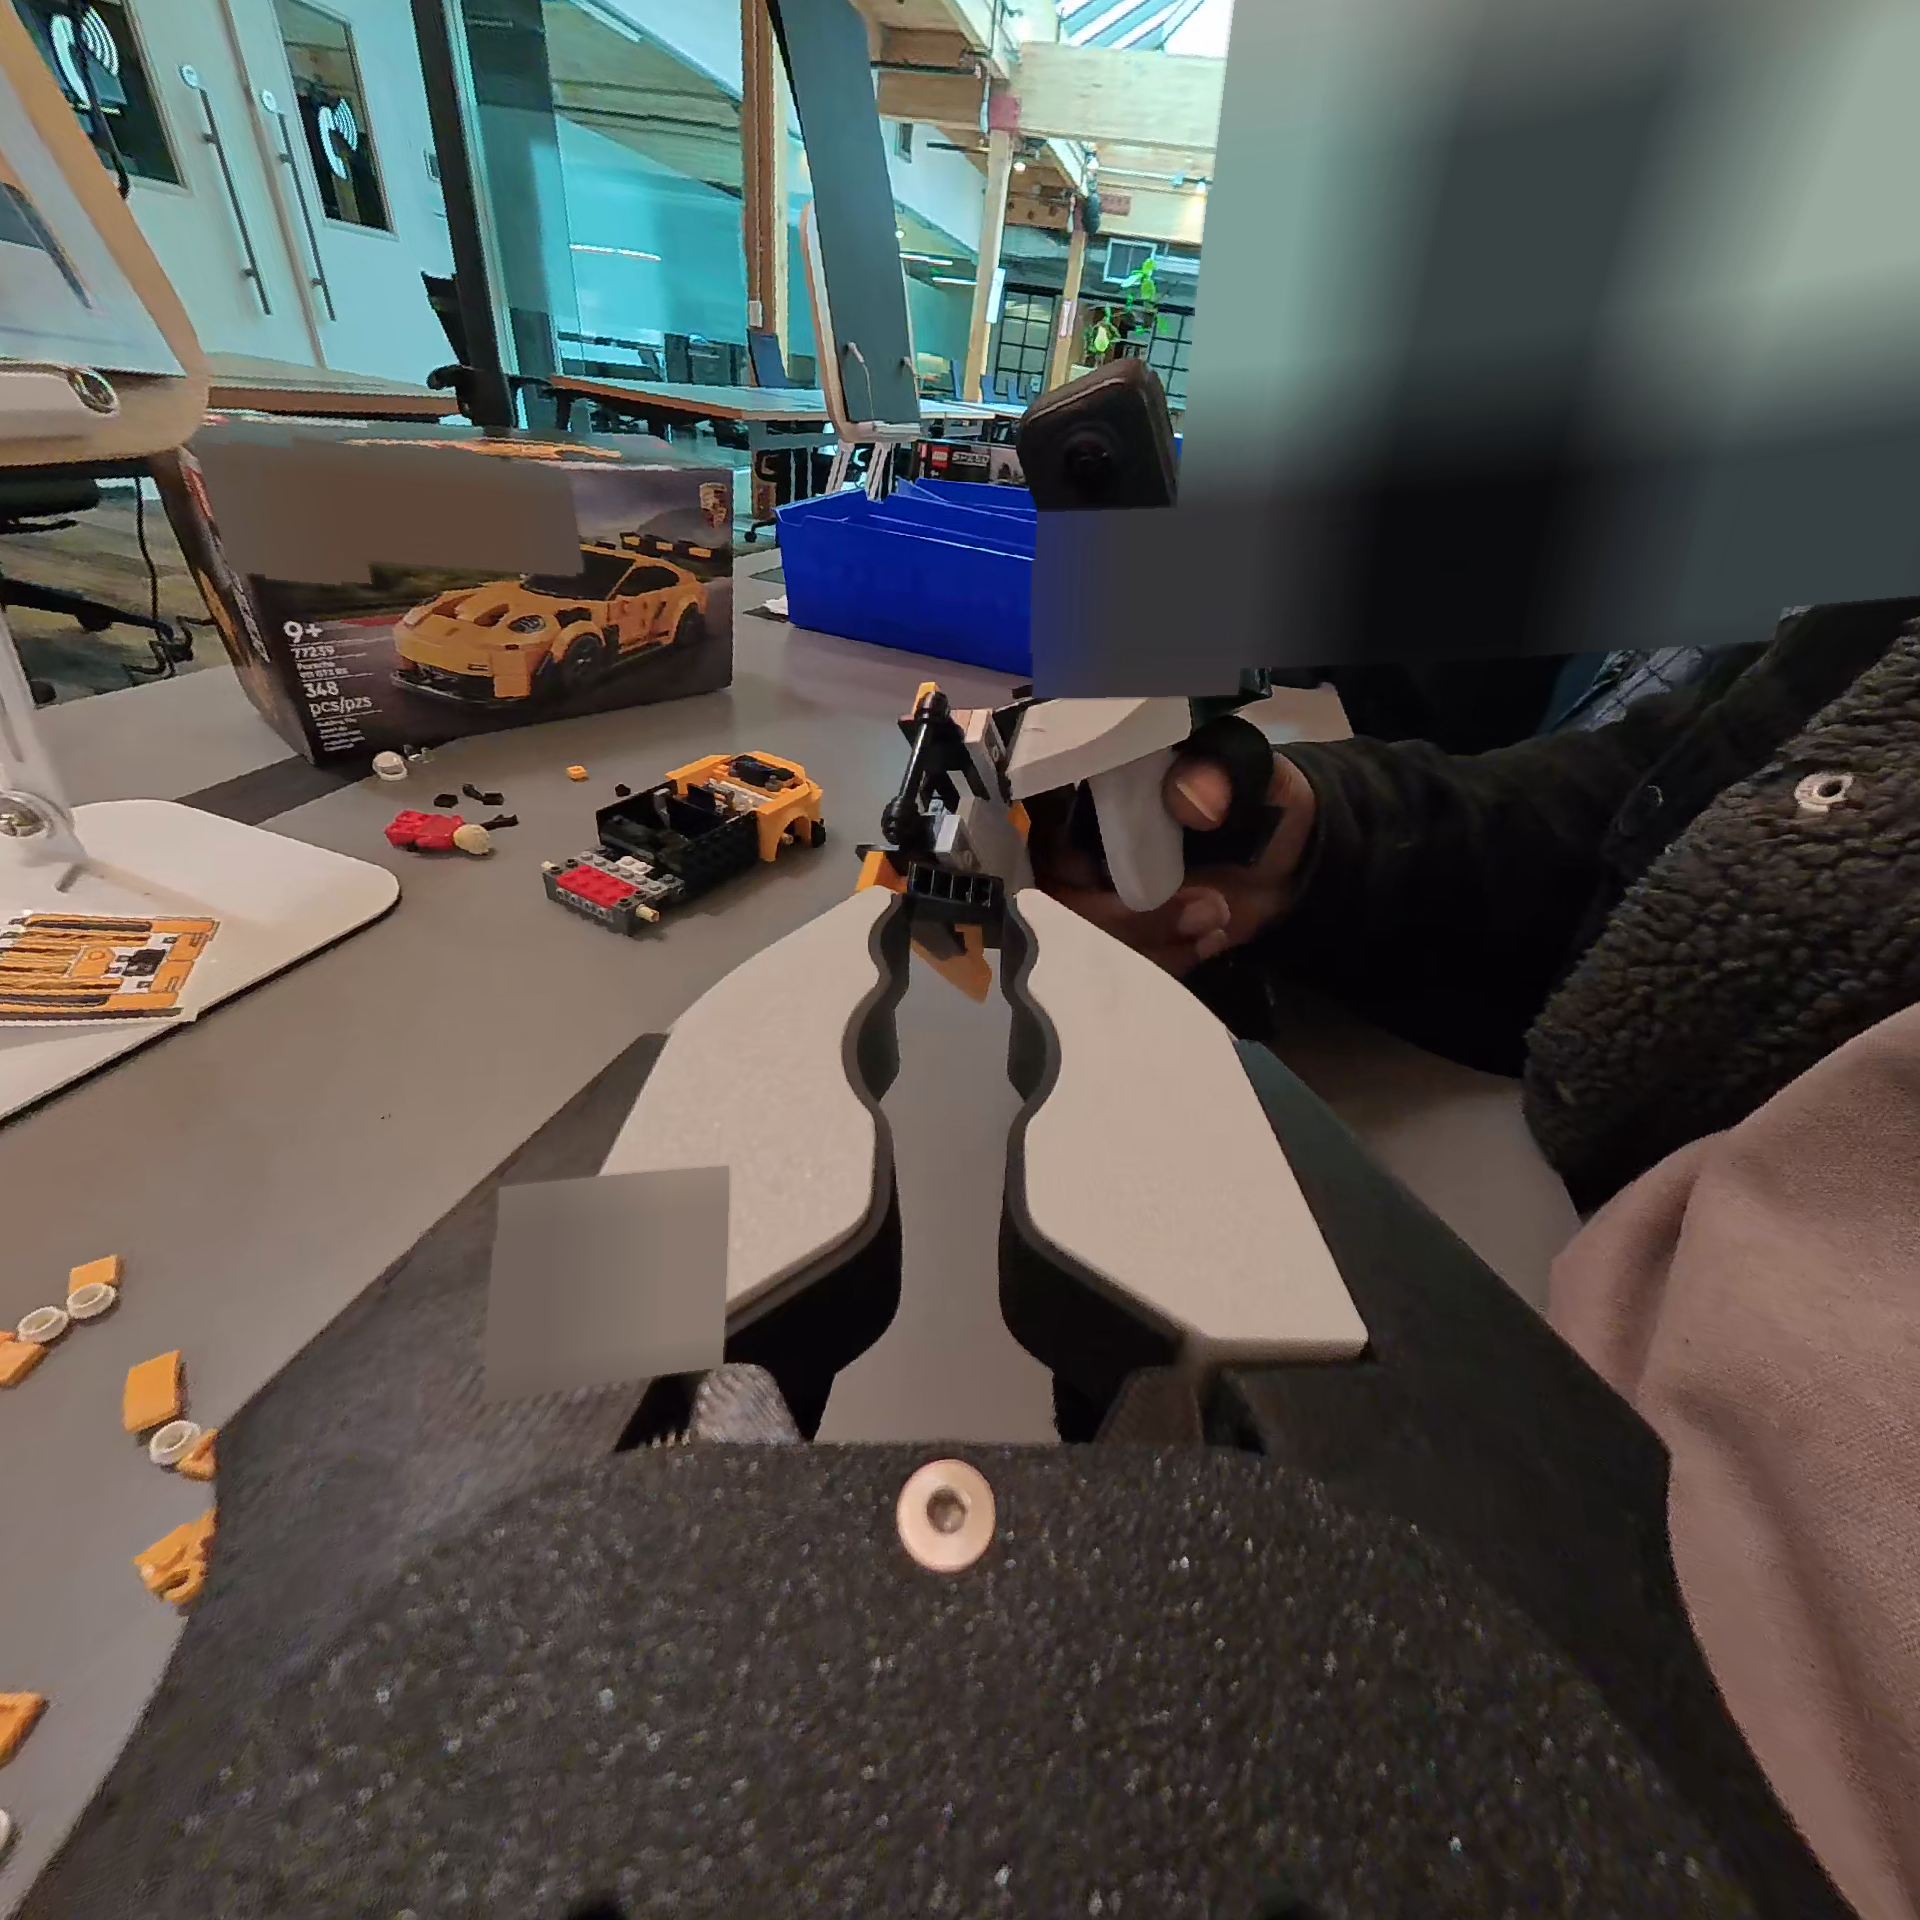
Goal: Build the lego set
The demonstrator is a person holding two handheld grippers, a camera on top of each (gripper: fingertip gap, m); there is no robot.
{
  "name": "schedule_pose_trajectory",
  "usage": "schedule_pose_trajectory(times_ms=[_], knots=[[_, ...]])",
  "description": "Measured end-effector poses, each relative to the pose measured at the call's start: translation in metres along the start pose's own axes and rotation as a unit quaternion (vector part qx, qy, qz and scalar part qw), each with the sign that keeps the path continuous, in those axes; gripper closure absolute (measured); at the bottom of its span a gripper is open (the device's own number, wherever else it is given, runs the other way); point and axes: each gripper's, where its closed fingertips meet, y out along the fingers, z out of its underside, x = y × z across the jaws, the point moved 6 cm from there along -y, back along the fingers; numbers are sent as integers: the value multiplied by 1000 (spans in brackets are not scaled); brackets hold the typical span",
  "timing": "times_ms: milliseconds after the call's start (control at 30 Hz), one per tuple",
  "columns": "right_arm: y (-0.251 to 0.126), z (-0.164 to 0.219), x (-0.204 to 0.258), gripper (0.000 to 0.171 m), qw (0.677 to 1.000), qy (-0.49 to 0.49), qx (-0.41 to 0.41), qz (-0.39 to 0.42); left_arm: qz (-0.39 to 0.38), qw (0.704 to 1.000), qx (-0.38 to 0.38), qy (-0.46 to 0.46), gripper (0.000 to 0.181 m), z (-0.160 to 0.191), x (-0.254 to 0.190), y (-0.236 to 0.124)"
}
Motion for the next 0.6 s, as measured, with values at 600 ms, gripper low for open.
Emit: schedule_pose_trajectory(times_ms=[600], knots=[[0, 1, 1, 154, 1000, 17, -5, -22, -38, 998, 35, 26, 155, -7, 1, 0]])
